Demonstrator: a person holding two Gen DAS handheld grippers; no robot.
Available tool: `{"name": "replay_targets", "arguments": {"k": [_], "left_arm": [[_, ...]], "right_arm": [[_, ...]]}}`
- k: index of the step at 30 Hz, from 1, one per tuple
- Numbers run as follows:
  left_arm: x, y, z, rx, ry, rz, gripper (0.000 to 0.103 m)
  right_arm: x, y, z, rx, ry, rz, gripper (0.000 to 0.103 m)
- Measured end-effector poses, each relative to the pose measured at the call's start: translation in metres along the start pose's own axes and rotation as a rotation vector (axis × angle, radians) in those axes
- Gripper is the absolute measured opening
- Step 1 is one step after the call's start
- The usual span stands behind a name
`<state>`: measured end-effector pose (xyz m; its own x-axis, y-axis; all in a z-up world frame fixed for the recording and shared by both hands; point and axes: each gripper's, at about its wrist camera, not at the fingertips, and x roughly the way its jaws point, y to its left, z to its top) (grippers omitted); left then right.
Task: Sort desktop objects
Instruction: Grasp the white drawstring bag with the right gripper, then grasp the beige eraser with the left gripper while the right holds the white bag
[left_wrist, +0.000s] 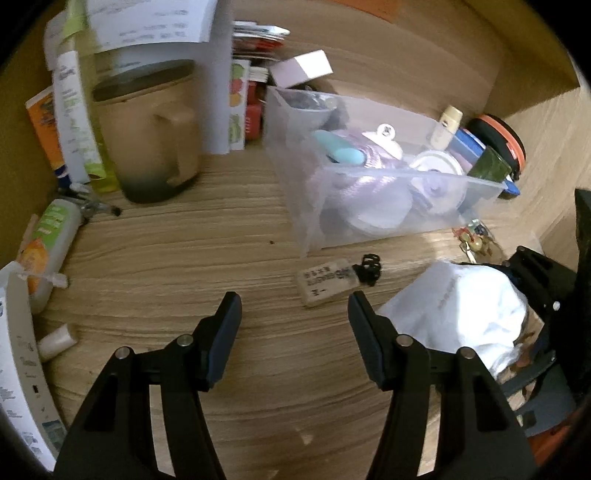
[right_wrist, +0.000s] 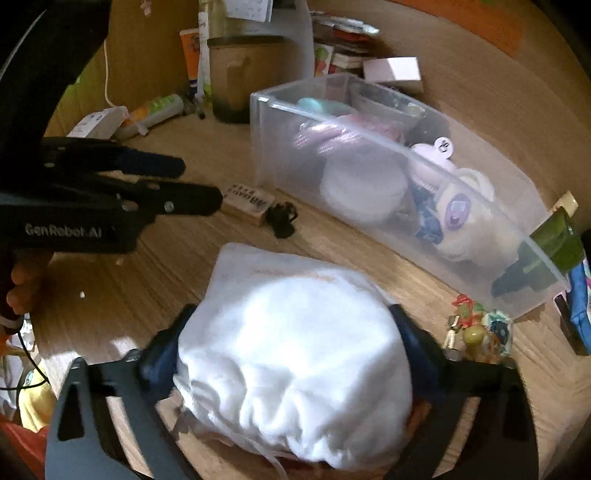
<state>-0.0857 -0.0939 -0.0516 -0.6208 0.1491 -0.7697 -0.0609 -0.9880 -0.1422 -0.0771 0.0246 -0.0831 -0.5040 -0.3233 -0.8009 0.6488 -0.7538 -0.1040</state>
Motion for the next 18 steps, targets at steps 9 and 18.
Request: {"name": "replay_targets", "arguments": {"k": [9,18], "left_arm": [[0.019,-0.019,0.007,0.055,0.049,0.023,0.059],[0.032,-0.034,0.014,0.119,0.044,0.091,0.051]], "right_arm": [[-0.018,-0.039,-0.002,0.159,-0.068,0.124,0.073],[-0.049,-0.076,-0.007,0.252,-0.154,0.127,0.073]]}}
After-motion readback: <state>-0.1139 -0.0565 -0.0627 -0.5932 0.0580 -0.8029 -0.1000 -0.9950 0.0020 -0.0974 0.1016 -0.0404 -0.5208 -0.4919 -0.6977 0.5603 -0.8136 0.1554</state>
